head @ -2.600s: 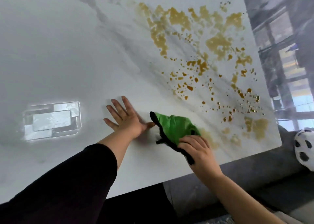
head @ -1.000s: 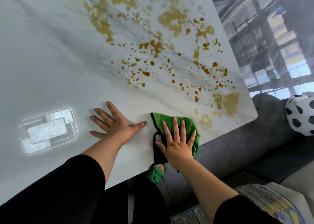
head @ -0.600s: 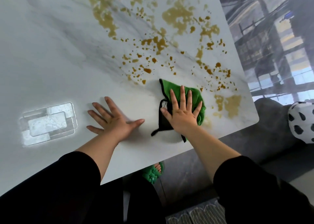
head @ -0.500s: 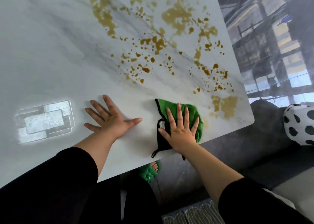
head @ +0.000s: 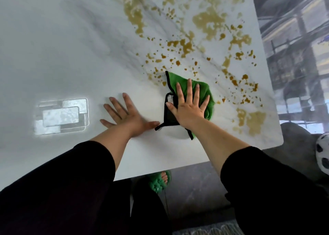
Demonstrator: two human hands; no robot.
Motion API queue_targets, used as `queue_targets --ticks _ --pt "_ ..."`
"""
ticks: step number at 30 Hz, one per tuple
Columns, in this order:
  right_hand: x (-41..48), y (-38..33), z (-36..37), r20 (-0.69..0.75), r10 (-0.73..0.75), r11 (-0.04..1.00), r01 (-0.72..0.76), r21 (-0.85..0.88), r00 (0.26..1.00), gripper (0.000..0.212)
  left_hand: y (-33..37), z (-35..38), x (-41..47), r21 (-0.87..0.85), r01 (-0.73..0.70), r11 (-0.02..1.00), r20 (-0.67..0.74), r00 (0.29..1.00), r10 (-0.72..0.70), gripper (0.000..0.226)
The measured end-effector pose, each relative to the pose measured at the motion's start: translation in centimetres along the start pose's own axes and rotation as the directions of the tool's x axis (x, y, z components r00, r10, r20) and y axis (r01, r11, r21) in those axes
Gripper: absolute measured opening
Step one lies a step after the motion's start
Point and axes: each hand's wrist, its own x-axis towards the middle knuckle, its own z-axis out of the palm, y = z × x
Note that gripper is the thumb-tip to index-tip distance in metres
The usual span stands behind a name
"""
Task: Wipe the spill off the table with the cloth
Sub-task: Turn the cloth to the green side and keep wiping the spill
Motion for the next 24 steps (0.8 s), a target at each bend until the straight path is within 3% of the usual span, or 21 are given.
queue_targets --ticks 3,7,14,19,24 --pt "-2.5 0.8 1.5 0.066 -0.071 0.996 0.074 -0.047 0.995 0.070 -0.2 -0.6 -0.2 -0.007 -0.012 1.000 0.041 0.999 0.012 0.154" --pt "-2.4 0.2 1.8 0.112 -0.057 0.994 0.067 -0.086 0.992 0.067 -0.1 -0.9 -0.5 -0.006 -0.027 1.000 0.078 0.997 0.028 0.154" --pt "4.8 -5.0 -2.5 0.013 -0.100 0.990 0.101 -0.100 0.995 0.065 -0.5 -0.2 0.1 -0.023 -0.052 0.998 0.048 0.997 0.053 0.153" --pt "0.6 -3.2 -0.5 0.065 -0.192 0.962 0.201 -0.185 0.979 0.061 -0.3 -0.5 0.3 -0.015 -0.004 1.000 0.112 0.994 0.005 0.154" --pt "-0.1 -3.1 0.2 0.146 -0.158 0.958 0.188 -0.219 0.977 0.063 0.0 -0.8 0.3 -0.030 0.040 0.999 0.148 0.988 -0.035 0.148"
